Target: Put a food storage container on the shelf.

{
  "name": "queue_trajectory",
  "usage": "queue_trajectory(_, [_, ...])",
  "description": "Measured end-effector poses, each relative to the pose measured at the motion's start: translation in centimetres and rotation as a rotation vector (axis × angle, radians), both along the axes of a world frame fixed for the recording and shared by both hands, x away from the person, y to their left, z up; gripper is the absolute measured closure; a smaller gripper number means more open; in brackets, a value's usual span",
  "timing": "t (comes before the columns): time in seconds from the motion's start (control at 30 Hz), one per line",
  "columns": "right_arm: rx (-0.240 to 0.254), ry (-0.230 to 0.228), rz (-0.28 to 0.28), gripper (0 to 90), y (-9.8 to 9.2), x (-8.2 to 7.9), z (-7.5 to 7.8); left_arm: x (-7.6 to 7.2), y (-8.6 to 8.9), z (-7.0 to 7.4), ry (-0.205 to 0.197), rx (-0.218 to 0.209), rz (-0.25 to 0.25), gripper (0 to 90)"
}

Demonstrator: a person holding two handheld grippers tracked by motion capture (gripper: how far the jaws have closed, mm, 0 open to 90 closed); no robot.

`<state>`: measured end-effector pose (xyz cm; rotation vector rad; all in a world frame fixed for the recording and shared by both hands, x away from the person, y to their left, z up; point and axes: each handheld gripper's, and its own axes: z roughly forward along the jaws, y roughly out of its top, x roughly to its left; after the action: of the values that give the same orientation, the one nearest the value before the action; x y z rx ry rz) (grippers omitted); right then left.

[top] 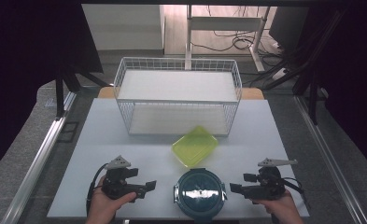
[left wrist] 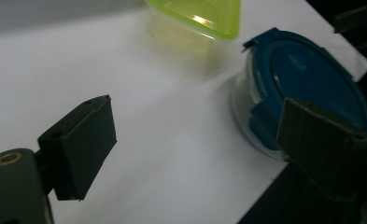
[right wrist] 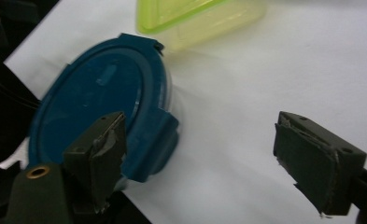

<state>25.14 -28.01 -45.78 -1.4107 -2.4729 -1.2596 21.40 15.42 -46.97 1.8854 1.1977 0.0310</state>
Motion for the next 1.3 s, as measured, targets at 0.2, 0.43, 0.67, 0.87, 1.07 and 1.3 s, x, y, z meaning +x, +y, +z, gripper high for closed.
queue_trajectory(0.2, [0.053,0.047,0.019,15.3,0.7,-0.1,-0.4,0.0,-1.2,-0.2,0.04,-0.042,-0.034,8.9])
queue_trajectory(0.43, [0.089,0.085,0.035,14.4,1.4,-0.9,-0.8,0.5,-3.7,-1.0,0.112,-0.103,-0.102,9.0])
queue_trajectory(0.67, [0.082,0.11,0.041,13.0,2.6,-1.0,-1.4,0.6,-5.5,-2.4,0.214,-0.15,-0.122,9.4])
queue_trajectory(0.87, [0.074,0.147,0.043,12.6,3.7,-0.6,-2.6,0.8,-6.2,-3.6,0.285,-0.171,-0.119,11.3])
queue_trajectory(1.07, [0.074,0.173,0.042,15.1,4.2,-0.6,-3.3,1.1,-6.9,-4.7,0.354,-0.208,-0.126,15.3])
queue_trajectory(1.3, [0.1,0.228,0.039,21.1,4.6,-0.7,-3.6,1.2,-7.2,-5.3,0.406,-0.276,-0.15,23.0])
